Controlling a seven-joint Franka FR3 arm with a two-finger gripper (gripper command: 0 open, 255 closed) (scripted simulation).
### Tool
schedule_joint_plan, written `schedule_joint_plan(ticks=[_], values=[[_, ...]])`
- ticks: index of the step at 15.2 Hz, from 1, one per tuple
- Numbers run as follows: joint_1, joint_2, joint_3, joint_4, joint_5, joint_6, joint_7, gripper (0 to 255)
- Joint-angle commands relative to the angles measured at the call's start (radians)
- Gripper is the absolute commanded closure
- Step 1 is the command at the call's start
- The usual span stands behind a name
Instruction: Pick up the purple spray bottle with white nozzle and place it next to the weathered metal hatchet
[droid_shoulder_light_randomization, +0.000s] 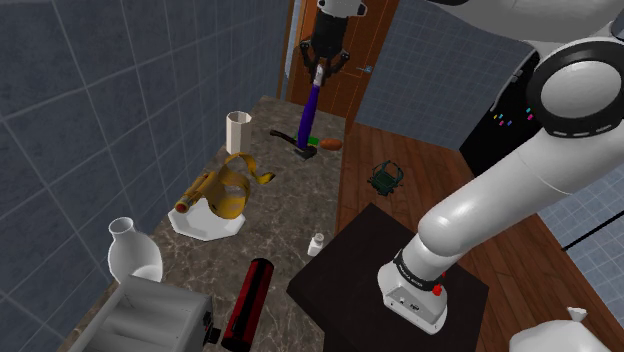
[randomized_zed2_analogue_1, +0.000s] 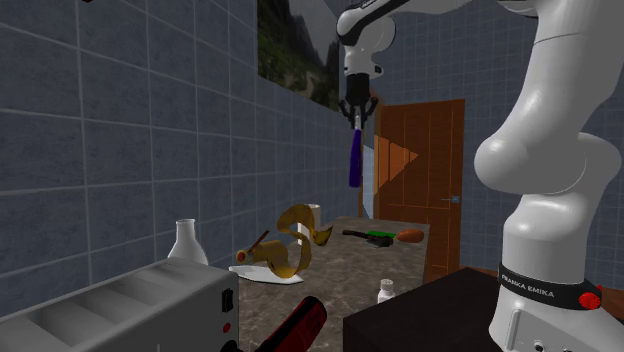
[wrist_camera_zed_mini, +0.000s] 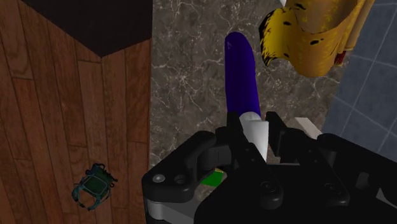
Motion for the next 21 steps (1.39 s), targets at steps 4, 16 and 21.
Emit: schedule_joint_plan(ticks=[4,16,21], values=[[-0.048,0.044,-0.066,0.045,-0.017,-0.001,-0.113,255],[-0.167,0.257,-0.196,0.295,-0.037,-0.033,-0.359,255],[-0.182,0.282,-0.208,0.286,-0.036,0.001,-0.387,255]])
